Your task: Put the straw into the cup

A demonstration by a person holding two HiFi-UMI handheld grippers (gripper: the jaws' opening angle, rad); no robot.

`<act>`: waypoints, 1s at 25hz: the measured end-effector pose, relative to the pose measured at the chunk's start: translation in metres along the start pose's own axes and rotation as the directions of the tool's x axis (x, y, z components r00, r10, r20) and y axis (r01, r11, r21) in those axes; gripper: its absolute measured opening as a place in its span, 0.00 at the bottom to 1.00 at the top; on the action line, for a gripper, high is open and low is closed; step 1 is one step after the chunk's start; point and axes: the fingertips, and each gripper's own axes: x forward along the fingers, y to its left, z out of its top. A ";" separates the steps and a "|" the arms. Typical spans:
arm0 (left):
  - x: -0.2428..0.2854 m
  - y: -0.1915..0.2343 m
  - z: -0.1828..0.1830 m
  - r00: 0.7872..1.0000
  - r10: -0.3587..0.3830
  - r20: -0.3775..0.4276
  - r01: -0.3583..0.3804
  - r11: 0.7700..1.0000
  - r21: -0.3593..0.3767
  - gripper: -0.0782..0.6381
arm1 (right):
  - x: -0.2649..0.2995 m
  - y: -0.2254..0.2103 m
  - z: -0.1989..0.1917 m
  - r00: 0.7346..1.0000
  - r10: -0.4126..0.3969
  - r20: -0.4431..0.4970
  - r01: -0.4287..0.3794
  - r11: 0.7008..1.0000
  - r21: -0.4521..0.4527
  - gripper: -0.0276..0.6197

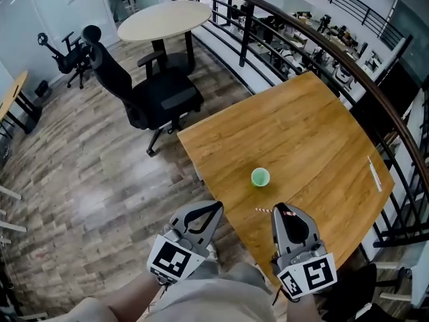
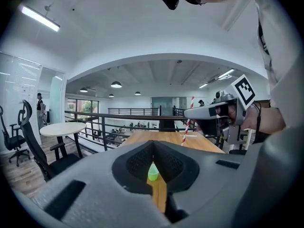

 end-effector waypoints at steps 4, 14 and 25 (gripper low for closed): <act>0.010 0.005 0.002 1.000 -0.025 0.001 0.025 1.000 -0.006 0.13 | 0.006 -0.007 0.007 1.000 -0.028 -0.006 0.028 1.000 -0.005 0.09; 0.041 0.002 -0.005 0.999 -0.038 -0.035 0.037 0.999 -0.024 0.13 | 0.026 -0.042 0.013 0.999 -0.047 0.000 0.047 0.999 -0.009 0.09; 0.081 -0.002 0.000 0.999 -0.007 -0.051 0.008 0.999 0.033 0.13 | 0.051 -0.076 0.018 1.000 -0.010 0.007 0.010 1.000 -0.023 0.09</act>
